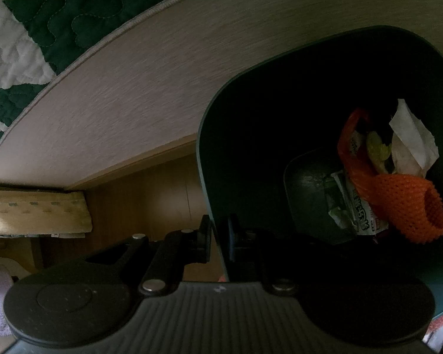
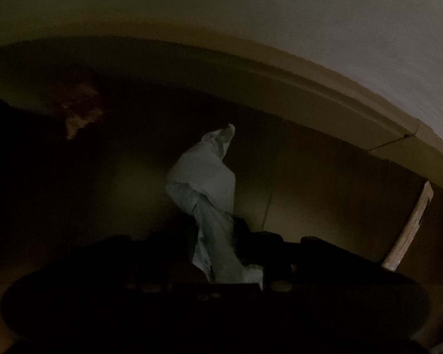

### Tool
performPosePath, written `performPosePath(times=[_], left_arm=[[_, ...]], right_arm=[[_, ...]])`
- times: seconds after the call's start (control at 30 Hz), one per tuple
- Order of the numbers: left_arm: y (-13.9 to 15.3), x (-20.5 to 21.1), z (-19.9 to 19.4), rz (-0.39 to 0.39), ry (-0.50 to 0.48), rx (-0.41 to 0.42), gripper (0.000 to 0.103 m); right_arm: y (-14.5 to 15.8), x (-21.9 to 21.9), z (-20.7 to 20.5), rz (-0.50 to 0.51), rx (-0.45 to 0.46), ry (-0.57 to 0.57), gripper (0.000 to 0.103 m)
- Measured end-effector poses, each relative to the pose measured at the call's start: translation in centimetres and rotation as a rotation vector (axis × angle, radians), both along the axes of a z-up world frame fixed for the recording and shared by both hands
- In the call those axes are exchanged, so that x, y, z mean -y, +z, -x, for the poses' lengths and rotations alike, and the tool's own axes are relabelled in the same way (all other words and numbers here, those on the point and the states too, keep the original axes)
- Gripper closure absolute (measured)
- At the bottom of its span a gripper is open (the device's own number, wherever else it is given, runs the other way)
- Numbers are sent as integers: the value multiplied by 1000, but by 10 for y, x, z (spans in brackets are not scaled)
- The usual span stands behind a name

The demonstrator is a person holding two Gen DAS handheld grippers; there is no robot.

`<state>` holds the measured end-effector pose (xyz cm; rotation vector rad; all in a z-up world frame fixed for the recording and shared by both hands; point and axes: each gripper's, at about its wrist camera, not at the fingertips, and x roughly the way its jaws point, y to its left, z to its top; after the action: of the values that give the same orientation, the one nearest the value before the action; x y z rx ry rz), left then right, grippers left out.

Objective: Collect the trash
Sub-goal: 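Reach the right gripper to the white tissue and grasp it, then drop the white tissue into the wastebasket from the right gripper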

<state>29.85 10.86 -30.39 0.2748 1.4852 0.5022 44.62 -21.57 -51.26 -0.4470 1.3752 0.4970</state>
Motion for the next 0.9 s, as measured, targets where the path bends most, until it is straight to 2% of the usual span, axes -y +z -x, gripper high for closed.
performPosePath(times=[0.1, 0.47, 0.67, 0.83, 0.9], left_arm=[[0, -1, 1, 0, -1, 0, 93], [0, -1, -2, 2, 3, 0, 93], [3, 2, 1, -4, -13, 2, 93], [3, 1, 2, -1, -9, 1, 93], [2, 1, 1, -3, -12, 1, 93]], right_arm=[[31, 2, 19, -67, 15, 6, 79], [208, -11, 95, -343, 28, 71, 79], [268, -12, 113, -450, 18, 59, 79], [304, -13, 121, -590, -33, 65, 79], [311, -21, 115, -617, -38, 90, 79]])
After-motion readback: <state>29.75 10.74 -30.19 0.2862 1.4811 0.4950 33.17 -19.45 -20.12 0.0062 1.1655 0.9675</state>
